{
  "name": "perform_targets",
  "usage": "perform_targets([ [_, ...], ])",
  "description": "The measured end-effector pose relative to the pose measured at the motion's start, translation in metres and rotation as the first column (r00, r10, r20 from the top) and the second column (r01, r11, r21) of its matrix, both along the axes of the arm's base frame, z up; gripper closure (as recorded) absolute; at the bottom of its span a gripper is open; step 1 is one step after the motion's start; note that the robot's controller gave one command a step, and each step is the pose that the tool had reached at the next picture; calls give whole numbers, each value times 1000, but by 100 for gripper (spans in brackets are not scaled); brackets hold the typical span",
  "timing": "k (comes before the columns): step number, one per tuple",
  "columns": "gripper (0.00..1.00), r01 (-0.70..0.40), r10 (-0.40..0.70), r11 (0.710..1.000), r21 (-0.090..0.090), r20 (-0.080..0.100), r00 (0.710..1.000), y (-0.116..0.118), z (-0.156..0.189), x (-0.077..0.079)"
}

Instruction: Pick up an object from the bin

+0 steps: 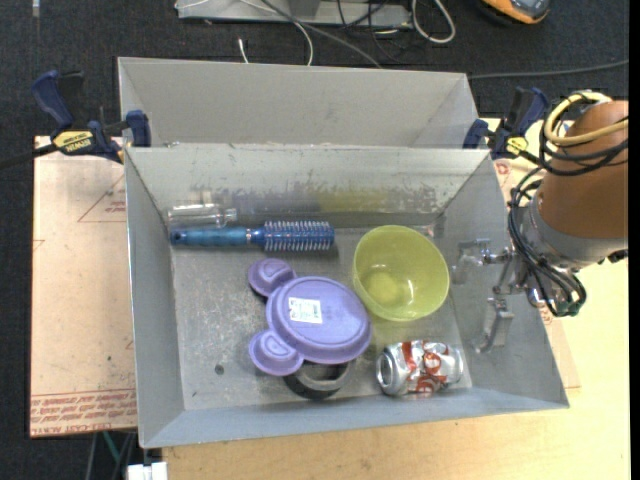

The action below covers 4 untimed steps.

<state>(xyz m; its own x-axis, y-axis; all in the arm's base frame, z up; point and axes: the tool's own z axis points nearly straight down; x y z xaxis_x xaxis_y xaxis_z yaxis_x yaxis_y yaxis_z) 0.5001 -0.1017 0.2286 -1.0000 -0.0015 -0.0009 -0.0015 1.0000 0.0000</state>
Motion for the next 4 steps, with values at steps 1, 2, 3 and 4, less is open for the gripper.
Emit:
perform_targets([
  [1,0,0,0,1000,0,0,1000,0,0,0],
  [2,0,-120,120,993,-2,6,993,26,-94,20],
  [3,0,-231,231,973,-2,7,973,66,-157,17],
  [4,0,-245,245,969,-4,7,969,65,-156,21],
])
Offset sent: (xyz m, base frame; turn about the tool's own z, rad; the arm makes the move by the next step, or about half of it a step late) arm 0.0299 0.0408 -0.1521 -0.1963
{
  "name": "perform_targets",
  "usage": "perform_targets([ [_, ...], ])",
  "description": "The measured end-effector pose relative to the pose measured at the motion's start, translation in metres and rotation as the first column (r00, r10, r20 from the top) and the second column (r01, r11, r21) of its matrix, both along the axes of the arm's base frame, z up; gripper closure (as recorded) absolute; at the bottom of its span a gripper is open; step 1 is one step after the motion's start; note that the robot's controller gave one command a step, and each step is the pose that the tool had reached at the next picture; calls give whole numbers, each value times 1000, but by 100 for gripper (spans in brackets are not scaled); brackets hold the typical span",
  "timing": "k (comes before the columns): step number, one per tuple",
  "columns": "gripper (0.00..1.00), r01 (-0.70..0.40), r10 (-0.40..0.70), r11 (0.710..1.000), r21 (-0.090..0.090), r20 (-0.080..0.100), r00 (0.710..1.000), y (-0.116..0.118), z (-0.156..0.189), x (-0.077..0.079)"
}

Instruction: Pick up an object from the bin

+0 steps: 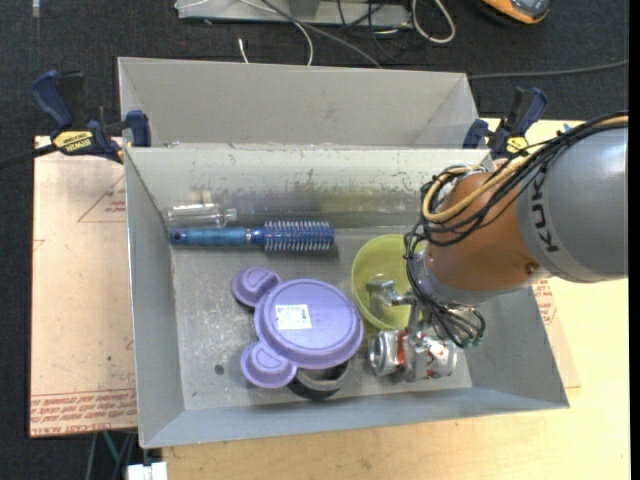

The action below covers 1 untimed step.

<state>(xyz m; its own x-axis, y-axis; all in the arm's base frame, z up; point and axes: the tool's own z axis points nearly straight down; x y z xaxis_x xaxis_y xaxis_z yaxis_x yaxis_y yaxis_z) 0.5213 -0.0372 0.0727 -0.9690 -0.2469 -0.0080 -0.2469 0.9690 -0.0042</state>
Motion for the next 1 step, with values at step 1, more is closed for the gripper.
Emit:
perform_targets([
  [1,100,-190,190,982,-2,4,982,21,40,-15],
])
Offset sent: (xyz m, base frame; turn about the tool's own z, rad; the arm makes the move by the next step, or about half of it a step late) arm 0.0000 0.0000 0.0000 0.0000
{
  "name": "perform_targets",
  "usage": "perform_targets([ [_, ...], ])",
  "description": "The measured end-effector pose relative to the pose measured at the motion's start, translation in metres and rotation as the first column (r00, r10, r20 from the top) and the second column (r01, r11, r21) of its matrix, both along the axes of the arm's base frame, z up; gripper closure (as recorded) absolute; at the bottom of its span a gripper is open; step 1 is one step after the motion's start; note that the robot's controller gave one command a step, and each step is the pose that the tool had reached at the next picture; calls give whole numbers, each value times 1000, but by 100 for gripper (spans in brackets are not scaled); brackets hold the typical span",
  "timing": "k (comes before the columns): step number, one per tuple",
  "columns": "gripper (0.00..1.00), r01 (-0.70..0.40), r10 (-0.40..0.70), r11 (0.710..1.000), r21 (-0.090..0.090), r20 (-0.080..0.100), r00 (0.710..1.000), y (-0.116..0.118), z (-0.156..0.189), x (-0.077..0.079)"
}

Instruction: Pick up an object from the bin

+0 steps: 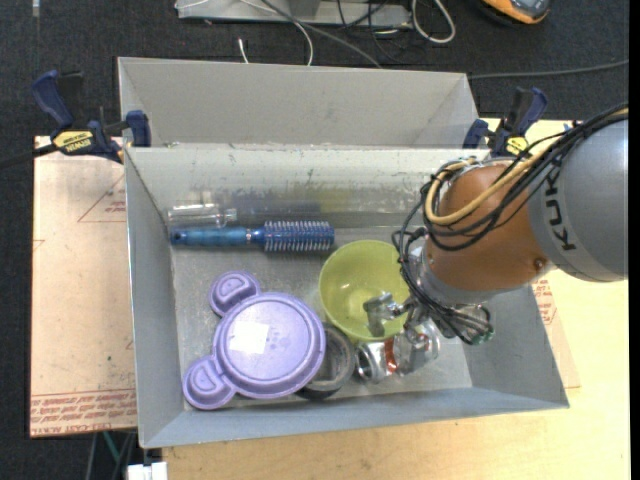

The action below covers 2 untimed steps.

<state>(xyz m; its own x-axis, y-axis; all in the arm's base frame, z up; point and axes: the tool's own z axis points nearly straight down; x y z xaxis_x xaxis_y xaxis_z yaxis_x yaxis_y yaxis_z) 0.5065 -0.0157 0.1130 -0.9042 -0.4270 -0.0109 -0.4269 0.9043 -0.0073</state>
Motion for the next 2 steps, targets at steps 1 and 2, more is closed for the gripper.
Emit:
perform_targets([
  [1,100,0,0,1000,0,0,1000,0,0,0],
  [2,100,-22,22,1000,1,-4,1000,2,98,-1],
])
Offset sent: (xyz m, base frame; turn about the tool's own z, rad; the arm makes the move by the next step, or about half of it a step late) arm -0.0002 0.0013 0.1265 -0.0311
